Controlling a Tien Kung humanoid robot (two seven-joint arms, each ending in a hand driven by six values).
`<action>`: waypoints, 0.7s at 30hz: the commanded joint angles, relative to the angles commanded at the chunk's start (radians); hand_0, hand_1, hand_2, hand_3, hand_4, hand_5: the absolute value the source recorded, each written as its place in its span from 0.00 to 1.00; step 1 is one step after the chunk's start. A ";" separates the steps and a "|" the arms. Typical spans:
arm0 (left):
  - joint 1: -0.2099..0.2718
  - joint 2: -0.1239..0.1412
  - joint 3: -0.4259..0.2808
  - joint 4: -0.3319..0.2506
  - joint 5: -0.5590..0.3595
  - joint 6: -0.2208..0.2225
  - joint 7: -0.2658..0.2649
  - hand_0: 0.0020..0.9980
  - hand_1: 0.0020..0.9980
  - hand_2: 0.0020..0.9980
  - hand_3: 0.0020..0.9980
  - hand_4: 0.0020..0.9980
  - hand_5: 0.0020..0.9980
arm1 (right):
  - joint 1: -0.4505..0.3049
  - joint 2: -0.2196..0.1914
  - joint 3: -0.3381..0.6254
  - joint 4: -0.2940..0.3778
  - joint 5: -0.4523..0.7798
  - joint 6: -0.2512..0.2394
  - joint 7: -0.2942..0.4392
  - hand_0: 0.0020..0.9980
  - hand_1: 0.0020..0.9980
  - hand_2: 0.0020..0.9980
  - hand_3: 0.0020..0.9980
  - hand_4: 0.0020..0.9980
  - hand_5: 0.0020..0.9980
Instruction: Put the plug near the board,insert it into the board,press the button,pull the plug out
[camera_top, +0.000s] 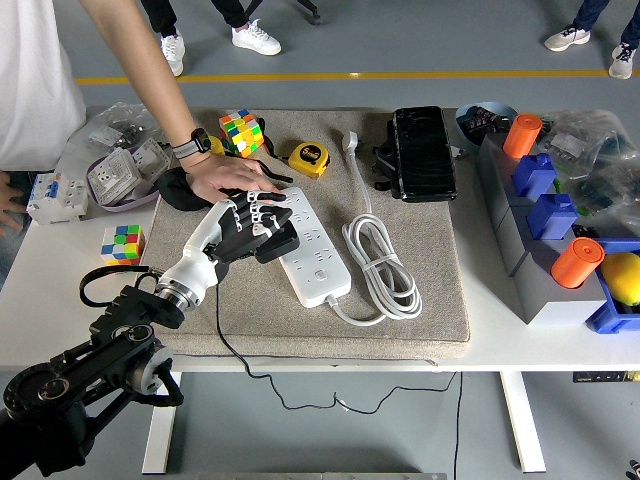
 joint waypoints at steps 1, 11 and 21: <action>0.001 0.000 -0.001 -0.001 0.002 0.000 0.001 0.53 0.61 0.58 0.59 0.86 0.34 | 0.000 0.000 0.000 0.000 0.000 0.000 0.000 0.58 0.63 0.54 0.48 0.74 0.45; 0.000 -0.001 -0.016 -0.020 0.023 -0.004 0.012 0.51 0.60 0.58 0.60 0.86 0.34 | 0.000 -0.001 0.003 0.001 -0.002 0.000 0.000 0.58 0.64 0.54 0.48 0.74 0.45; -0.004 0.005 -0.034 -0.069 0.176 -0.033 0.093 0.16 0.23 0.36 0.61 0.87 0.32 | -0.001 -0.002 0.006 0.002 -0.005 0.000 -0.001 0.58 0.64 0.54 0.48 0.74 0.45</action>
